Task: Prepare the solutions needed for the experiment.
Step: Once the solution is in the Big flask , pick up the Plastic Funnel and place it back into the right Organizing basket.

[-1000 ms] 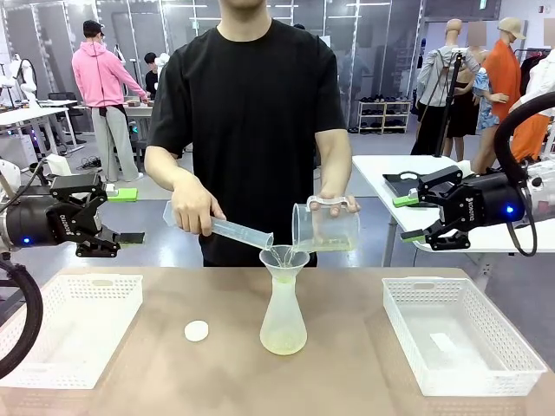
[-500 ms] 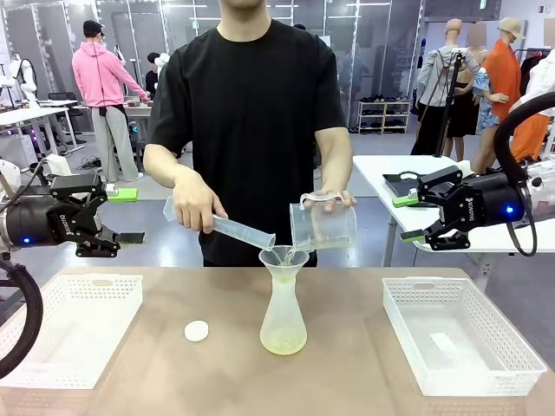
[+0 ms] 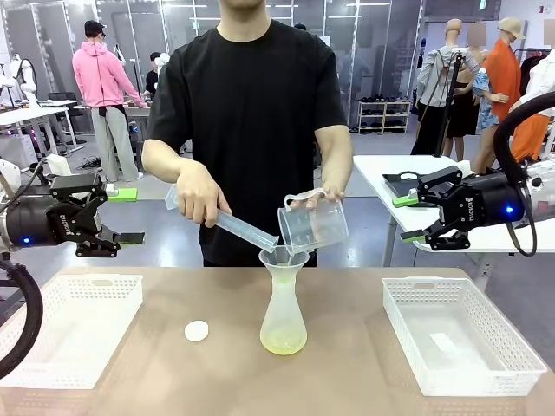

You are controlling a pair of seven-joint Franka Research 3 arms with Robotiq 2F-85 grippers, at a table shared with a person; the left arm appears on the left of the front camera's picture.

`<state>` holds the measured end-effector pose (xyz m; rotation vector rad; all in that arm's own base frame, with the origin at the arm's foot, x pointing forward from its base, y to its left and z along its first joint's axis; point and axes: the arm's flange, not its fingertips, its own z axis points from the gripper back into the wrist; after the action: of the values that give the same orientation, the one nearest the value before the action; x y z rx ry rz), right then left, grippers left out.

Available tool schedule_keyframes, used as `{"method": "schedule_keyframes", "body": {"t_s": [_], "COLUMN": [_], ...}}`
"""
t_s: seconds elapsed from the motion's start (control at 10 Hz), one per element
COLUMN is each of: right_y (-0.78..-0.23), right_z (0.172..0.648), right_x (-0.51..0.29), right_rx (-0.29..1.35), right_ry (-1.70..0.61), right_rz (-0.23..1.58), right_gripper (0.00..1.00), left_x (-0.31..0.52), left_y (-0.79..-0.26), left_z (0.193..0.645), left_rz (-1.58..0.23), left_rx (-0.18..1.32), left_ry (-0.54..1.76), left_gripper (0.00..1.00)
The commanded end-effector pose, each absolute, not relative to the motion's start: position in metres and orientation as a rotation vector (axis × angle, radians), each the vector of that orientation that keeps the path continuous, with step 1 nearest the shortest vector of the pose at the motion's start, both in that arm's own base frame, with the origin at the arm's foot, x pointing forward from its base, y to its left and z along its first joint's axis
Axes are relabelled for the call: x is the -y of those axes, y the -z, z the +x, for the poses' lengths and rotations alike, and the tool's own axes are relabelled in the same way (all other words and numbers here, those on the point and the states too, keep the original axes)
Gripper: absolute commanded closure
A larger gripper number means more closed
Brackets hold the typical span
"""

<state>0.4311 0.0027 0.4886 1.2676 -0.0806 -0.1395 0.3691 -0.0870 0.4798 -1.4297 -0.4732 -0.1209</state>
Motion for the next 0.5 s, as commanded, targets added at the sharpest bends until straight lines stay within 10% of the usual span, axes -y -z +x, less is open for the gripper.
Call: {"method": "schedule_keyframes", "body": {"t_s": [0.0,0.4], "right_y": [-0.4889,-0.4889], "right_z": [0.4307,0.4307], "right_x": [-0.0023,-0.0023], "right_rx": [0.079,0.079], "right_ry": [0.137,0.137], "right_rz": [1.27,1.27], "right_gripper": [0.31,0.31], "left_x": [0.0899,0.0899], "left_y": [-0.4813,-0.4813], "left_z": [0.3686,0.3686], "left_rz": [-1.433,-1.433], "left_rx": [0.469,0.469], "left_ry": [0.118,0.118], "left_gripper": [0.0,0.0]}}
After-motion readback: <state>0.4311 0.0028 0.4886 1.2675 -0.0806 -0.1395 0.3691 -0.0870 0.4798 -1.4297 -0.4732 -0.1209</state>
